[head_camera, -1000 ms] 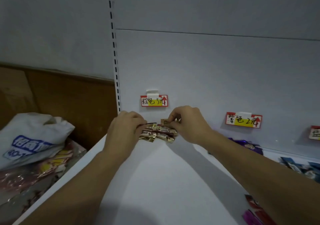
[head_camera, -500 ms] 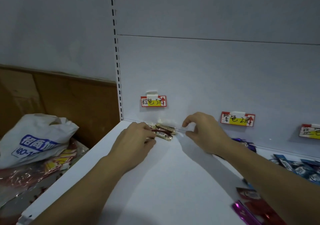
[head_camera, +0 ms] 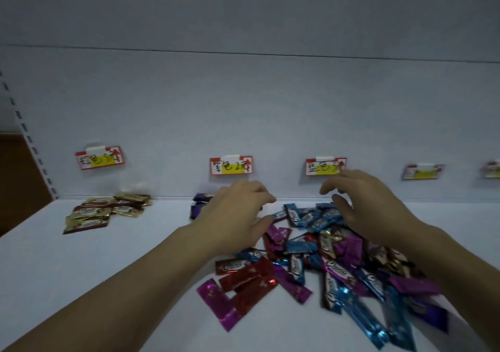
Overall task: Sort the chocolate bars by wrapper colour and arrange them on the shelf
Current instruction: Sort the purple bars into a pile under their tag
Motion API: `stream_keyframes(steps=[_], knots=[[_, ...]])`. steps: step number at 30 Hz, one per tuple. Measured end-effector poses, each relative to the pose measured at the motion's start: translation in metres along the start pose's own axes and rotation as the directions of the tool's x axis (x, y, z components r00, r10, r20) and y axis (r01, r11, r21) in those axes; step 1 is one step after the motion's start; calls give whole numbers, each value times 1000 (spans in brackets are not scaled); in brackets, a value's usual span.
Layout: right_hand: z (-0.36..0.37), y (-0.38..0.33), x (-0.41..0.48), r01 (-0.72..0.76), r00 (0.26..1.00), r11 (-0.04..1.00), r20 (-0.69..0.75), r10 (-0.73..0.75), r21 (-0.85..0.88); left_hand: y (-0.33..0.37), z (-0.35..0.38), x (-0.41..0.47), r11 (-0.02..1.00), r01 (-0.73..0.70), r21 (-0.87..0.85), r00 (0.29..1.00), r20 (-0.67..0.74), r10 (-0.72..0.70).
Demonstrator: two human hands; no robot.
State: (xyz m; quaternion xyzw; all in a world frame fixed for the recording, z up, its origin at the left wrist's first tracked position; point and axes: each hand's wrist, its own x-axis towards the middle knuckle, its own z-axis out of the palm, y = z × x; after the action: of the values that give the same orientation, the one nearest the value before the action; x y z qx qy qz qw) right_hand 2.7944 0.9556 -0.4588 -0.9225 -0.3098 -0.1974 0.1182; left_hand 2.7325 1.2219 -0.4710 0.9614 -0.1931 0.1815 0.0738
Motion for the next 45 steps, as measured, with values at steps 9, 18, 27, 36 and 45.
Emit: stream_keyframes(steps=[9,18,27,36,45], knots=[[-5,62,-56,-49,997,988,-46,56,149,63,53,41,971,-54,-235,998,18,60],[-17,60,-59,-42,986,978,166,8,202,64,55,33,961,-180,-210,955,195,221],[-28,71,-68,-163,894,954,448,35,250,60,54,27,948,-178,-265,976,72,203],[-25,71,-67,-205,910,915,412,48,347,59,47,22,931,-111,-347,992,-99,81],[-19,63,-63,-163,979,837,189,73,522,63,42,20,911,-67,-407,996,-74,40]])
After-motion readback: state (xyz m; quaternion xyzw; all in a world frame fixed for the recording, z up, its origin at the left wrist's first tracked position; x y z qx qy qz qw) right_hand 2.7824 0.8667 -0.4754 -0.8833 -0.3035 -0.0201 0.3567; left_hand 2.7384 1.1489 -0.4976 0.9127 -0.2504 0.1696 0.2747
